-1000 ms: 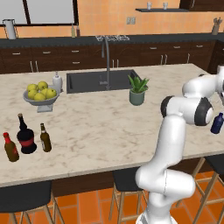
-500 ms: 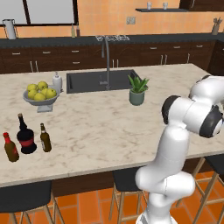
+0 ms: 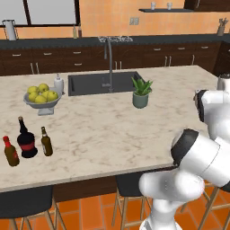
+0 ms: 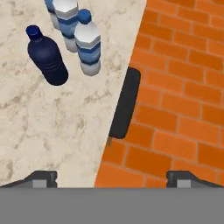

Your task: Move the plastic bottles in the middle to the plastics group, and the glass bottles in the middle to the glass group.

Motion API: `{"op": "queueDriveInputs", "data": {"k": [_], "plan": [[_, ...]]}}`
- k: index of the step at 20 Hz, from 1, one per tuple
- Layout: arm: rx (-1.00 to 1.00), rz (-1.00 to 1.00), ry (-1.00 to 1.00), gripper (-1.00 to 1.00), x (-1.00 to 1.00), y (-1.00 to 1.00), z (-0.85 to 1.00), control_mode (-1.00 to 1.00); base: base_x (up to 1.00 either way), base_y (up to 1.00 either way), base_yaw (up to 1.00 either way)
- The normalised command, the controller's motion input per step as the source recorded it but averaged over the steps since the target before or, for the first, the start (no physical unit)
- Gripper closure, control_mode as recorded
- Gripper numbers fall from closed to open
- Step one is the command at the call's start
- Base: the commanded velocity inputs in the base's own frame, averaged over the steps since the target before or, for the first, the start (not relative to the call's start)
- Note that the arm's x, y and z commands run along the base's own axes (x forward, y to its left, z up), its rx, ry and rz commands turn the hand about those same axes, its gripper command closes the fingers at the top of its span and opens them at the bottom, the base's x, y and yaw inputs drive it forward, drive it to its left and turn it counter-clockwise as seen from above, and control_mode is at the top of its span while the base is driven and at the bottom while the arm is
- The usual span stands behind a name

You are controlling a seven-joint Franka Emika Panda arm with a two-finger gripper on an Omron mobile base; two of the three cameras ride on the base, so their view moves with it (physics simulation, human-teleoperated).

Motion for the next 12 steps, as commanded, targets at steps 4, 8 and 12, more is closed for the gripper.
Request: {"op": "queueDriveInputs", "data": {"k": [4, 8, 12], "plan": [[-0.03, 0.61, -0.02, -1.0, -0.2, 1.0, 0.05, -1.0, 0.0, 0.0, 0.0], [0.0, 0.64, -0.05, -1.0, -0.07, 1.0, 0.2, -1.0, 0.0, 0.0, 0.0], [0.0, 0.62, -0.05, -1.0, -0.14, 1.0, 0.34, -1.0, 0.0, 0.0, 0.0]]}}
